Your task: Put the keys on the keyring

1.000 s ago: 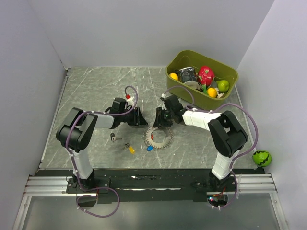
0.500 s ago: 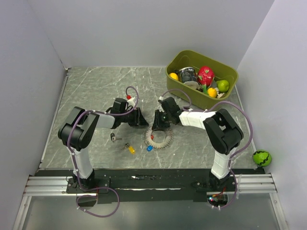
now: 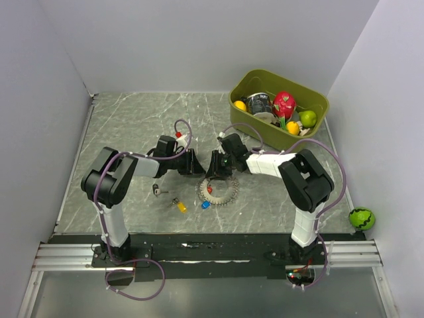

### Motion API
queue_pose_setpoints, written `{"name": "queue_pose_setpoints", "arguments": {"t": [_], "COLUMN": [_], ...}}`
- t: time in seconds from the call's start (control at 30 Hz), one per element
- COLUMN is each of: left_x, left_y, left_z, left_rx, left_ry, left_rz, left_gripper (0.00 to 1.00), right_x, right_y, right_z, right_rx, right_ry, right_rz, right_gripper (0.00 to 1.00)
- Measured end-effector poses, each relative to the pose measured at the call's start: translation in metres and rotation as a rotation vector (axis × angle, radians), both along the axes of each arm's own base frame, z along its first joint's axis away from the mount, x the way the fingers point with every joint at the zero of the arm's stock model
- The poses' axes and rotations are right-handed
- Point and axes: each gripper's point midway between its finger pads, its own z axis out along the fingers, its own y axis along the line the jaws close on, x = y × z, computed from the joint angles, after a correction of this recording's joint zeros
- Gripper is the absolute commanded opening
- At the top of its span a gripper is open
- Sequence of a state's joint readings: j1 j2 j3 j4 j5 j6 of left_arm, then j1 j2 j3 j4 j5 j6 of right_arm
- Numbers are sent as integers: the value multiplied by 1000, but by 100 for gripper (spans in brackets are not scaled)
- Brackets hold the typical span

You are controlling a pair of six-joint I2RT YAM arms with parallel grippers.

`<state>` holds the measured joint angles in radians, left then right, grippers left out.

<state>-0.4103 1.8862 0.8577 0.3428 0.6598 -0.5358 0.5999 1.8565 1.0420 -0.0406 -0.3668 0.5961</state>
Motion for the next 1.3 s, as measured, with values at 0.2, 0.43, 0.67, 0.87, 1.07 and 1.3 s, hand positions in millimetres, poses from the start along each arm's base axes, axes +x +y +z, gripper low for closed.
{"name": "queue_pose_setpoints", "arguments": {"t": [0.2,0.43,0.67,0.87,1.07,1.3], "left_x": [2,6,8,10,12,8], "left_y": [-1,-3,-3,-3,-1,4], "left_z": [1,5,7,9,10,7], "left_rx": [-6,-29,-49,-59,-68,-59], "left_ry": [-7,-20,-23,-42,-54,-43], "left_rz": [2,18,31,33,34,43], "left_gripper": [38,36,35,33,30,40], "right_x": [2,3,5,11,14,18], "right_y": [7,13,13,13,17,17], "right_z": [-4,-3,-4,-6,-6,-6], "right_rx": [30,61,64,59,75,78], "right_ry": [17,30,32,26,18,2], "right_rz": [-3,-5,-26,-59,-70,-85], "right_gripper": [34,31,22,20,13,12]}}
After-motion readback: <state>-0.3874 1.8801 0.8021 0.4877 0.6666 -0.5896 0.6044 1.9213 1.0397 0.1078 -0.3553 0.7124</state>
